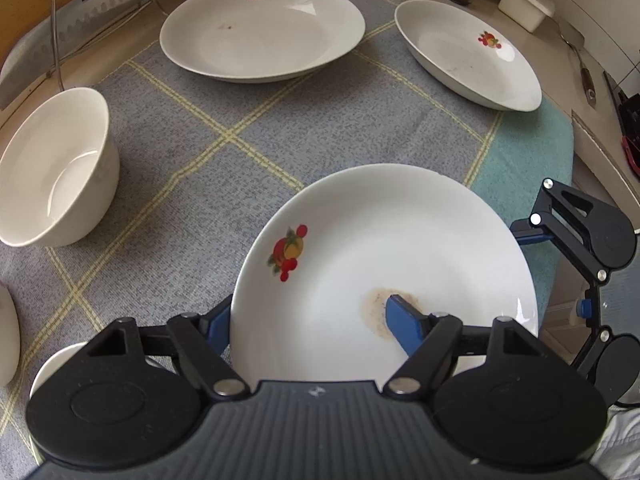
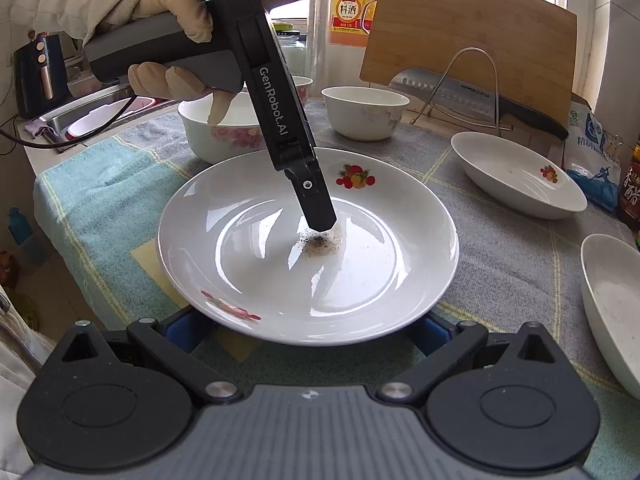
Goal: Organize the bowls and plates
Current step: 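Lift the stained plate with the left gripper toward another white plate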
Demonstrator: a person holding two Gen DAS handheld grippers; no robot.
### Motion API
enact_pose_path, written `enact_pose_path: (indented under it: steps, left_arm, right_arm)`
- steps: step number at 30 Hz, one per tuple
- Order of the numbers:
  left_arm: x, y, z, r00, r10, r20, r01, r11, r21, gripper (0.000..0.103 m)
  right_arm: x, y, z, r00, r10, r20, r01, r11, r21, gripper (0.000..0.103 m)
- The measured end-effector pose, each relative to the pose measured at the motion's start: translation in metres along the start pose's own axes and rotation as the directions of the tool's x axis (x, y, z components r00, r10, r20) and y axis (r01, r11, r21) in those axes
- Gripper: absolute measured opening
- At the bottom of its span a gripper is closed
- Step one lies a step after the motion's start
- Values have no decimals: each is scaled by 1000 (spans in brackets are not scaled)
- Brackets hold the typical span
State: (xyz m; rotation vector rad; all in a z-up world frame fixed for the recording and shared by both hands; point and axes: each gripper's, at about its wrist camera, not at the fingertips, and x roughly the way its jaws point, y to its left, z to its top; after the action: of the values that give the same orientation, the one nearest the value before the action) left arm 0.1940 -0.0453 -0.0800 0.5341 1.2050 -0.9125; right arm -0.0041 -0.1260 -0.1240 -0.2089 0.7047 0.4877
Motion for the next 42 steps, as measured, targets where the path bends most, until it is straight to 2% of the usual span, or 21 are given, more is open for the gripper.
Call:
enact_pose_path:
  steps: [9, 25, 42]
  left_arm:
    - [0, 2, 6, 999, -25, -23, 25, 1000, 6, 77]
    - [-5, -4, 20, 999, -37, -4, 37, 999, 2, 77]
    - [-12, -31, 61, 999, -21, 28, 20, 999, 27, 77]
  right_arm:
    - [1, 1, 2, 1000, -8, -22, 8, 1000, 8, 103]
    - [-9, -14, 4, 999, -18, -27, 17, 1000, -19, 103]
    - [-38, -55, 3, 1000, -30, 0, 30, 999, -37, 103]
